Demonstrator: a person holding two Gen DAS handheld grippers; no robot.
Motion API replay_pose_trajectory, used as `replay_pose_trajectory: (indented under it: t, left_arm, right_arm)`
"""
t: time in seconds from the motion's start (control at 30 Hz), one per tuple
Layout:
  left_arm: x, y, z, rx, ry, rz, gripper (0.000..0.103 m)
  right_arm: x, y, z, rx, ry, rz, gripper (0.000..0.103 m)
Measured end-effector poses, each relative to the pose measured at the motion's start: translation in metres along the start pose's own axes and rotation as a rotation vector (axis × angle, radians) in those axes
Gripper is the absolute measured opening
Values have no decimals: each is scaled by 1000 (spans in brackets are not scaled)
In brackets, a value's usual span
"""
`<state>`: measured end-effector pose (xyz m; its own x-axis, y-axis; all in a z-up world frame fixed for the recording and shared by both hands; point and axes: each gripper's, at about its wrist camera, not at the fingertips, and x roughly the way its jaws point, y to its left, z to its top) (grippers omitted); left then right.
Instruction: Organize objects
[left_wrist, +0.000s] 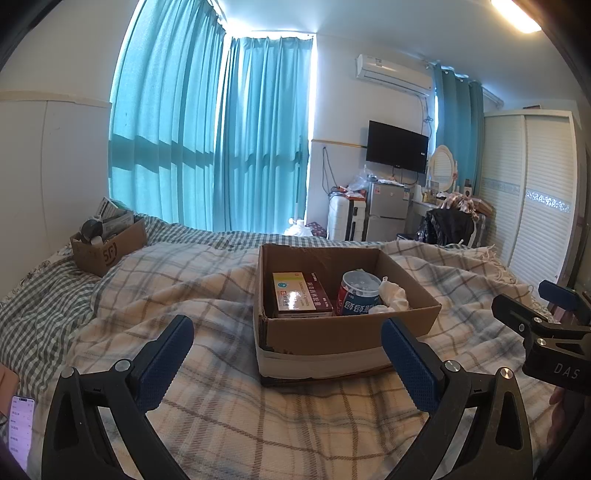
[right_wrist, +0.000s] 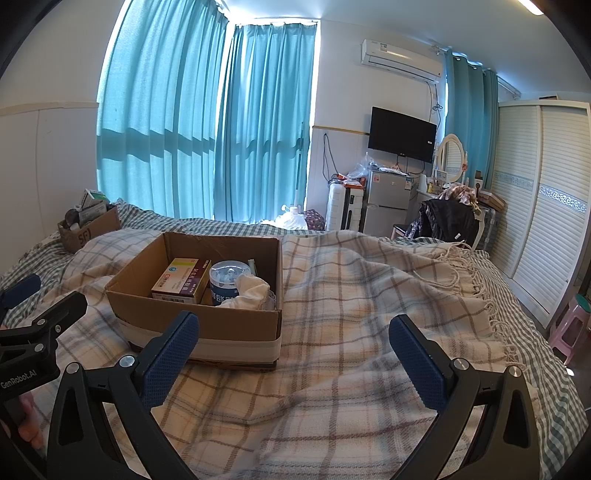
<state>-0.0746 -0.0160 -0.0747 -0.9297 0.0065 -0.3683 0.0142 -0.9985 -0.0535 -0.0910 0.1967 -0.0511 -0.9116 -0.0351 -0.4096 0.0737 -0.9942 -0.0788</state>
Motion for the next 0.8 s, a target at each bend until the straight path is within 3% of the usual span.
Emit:
replay_pose_trajectory:
  t: [0.8]
  left_arm:
    - [0,1,-1,-2,7,-2,103]
  right_arm:
    - [2,-1,-2,-4,7,-2,103]
